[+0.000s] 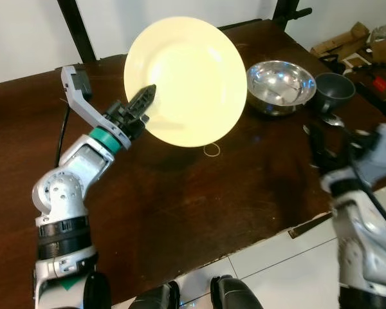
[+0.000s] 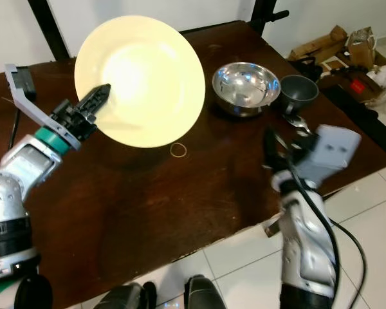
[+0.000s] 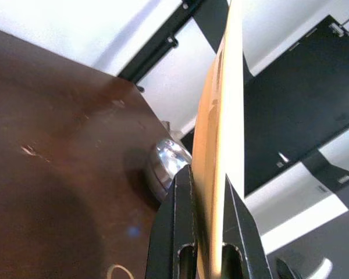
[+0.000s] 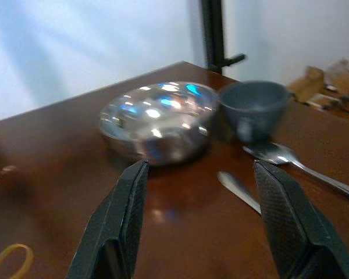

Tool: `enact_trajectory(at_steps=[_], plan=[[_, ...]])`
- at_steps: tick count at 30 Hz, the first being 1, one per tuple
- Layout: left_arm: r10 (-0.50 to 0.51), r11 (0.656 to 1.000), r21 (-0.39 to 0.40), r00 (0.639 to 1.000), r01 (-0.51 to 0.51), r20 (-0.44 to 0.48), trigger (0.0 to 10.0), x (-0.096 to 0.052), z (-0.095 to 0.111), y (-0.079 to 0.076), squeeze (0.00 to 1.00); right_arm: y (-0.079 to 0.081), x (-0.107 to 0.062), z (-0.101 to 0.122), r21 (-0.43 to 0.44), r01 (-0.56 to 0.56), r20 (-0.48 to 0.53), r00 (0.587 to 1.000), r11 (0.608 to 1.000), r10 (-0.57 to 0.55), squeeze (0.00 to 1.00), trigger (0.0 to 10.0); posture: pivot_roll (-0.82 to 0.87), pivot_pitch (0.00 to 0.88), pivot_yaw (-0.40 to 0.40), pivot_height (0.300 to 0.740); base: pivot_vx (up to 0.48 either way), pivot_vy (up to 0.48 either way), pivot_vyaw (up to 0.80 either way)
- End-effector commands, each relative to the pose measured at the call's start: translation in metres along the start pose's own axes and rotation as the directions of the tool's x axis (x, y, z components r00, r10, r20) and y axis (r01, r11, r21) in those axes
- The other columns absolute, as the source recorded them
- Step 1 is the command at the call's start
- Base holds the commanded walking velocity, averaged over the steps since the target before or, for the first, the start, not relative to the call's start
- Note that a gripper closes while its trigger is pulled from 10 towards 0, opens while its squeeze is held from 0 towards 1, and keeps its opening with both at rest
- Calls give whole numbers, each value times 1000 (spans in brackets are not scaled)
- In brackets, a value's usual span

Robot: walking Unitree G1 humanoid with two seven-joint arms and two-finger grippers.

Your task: Setting the table

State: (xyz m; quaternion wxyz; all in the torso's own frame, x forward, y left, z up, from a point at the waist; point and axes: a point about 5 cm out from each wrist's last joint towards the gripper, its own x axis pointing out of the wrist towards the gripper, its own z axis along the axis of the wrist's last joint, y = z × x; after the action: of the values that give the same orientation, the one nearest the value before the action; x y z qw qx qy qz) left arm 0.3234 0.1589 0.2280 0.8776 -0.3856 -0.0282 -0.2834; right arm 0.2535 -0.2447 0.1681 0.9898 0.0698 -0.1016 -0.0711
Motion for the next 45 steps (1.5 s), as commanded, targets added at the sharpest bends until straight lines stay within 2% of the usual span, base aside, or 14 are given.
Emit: enact_trajectory(at_steps=[1,3,5,6,8,10,16,18,19,21,22,23,28,45], plan=[[1,1000,21,1000,-1,0,10000,-1,1,0,0,-6,-3,2,7,25,15,1000,1000,-25,0,10000,-135,33,81,740,0,0,0],[2,999,52,1000,-1,-11,10000,-1,-2,-2,0,-4,-2,4,-1,25,31,999,1000,-25,0,10000,-136,30,82,740,0,0,0],[70,973,223,997,-64,-19,10000,0,-9,-5,0,8,4,11,-3,3,71,998,1000,-2,0,10000,-137,28,80,740,0,0,0],[70,973,223,997,-64,-19,10000,0,-9,-5,0,8,4,11,-3,3,71,998,1000,-2,0,10000,-137,28,80,740,0,0,0],[121,856,507,993,-103,-2,10000,1,-20,-14,0,25,13,20,6,-22,123,992,1000,21,0,10000,-129,22,72,740,0,0,0],[109,778,622,994,-89,6,10000,1,-32,-23,0,35,19,28,27,-27,157,987,999,22,0,10000,-128,21,67,740,0,0,0],[116,774,625,993,-103,20,10000,3,-44,-29,0,50,30,36,52,-46,192,981,998,35,0,10000,-129,18,54,740,0,0,0],[157,730,661,984,-170,80,10000,4,-48,-26,0,66,41,44,64,-101,212,974,993,86,0,10000,-129,12,32,740,0,0,0],[157,730,661,984,-170,80,10000,4,-48,-26,0,66,41,44,64,-101,212,974,993,86,0,10000,-129,12,32,740,0,0,0],[182,670,708,974,-221,132,10000,2,-47,-21,0,74,46,46,61,-143,216,968,988,127,0,10000,-123,8,13,740,0,0,0],[182,670,708,974,-221,132,10000,2,-47,-21,0,74,46,46,61,-143,216,968,988,127,0,10000,-123,8,13,740,0,0,0],[178,632,739,971,-235,157,10000,1,-48,-20,0,74,48,46,58,-154,209,968,986,139,0,10000,-106,5,-30,740,0,0,0],[177,560,780,960,-280,218,10000,-4,-52,-19,0,73,51,39,57,-175,172,971,983,163,0,10000,-78,0,-46,740,0,0,0],[161,545,791,961,-278,227,10000,4,-55,-13,0,70,39,23,88,-143,132,983,986,131,0,10000,-104,0,5,740,0,0,0]])
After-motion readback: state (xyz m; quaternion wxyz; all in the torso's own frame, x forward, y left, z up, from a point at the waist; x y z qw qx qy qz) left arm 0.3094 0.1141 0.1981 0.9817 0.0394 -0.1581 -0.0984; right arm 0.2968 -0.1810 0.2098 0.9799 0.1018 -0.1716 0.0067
